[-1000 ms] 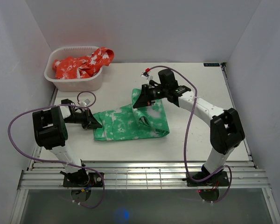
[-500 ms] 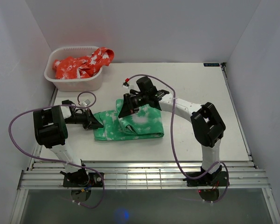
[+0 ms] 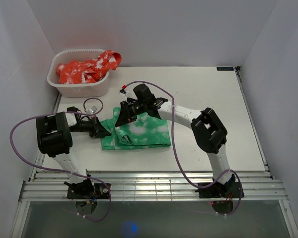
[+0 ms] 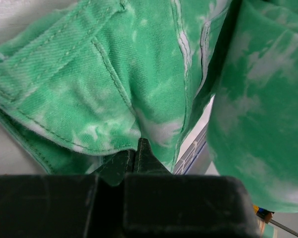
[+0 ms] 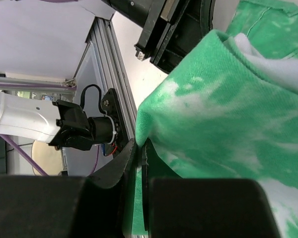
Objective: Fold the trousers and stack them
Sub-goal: Fold the trousers
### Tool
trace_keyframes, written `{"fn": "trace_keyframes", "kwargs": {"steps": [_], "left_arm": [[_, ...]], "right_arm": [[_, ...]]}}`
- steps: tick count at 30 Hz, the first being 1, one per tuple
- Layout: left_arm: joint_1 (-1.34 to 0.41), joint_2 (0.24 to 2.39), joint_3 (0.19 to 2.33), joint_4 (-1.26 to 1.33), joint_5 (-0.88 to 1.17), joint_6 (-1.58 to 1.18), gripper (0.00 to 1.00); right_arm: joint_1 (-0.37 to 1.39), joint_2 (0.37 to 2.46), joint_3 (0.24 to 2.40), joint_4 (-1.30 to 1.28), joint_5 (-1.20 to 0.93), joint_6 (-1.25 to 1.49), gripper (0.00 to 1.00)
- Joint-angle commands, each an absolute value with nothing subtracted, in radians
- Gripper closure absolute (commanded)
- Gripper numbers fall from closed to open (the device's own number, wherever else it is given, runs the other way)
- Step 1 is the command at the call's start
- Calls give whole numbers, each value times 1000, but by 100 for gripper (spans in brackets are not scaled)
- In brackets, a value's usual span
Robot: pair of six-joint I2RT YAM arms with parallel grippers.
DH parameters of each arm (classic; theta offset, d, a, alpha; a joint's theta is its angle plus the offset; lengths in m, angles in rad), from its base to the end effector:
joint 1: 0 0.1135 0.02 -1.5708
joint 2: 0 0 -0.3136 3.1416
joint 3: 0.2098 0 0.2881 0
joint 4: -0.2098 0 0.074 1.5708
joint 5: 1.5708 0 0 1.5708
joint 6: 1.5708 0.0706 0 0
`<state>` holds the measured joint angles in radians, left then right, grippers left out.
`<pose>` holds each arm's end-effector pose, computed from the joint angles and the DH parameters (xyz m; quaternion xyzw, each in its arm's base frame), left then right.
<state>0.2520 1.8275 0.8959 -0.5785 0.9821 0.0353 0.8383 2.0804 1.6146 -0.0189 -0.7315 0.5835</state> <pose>0.3272 0.0236 0.1135 -0.0811 0.8778 -0.4627 0.0940 0.3419 0.4506 0.2553 -0.2849 0.7695 0.5469 0.1659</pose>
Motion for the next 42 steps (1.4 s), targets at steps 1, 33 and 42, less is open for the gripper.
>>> {"fn": "trace_keyframes", "kwargs": {"steps": [1, 33, 42], "left_arm": [[238, 1836, 882, -571, 1022, 37, 100], [229, 1818, 842, -525, 1009, 12, 100], [227, 1812, 839, -520, 1011, 11, 100]], "right_arm": [[857, 2098, 1666, 55, -736, 607, 92], [925, 2250, 1796, 138, -723, 707, 92], [949, 2278, 1818, 146, -719, 721, 92]]}}
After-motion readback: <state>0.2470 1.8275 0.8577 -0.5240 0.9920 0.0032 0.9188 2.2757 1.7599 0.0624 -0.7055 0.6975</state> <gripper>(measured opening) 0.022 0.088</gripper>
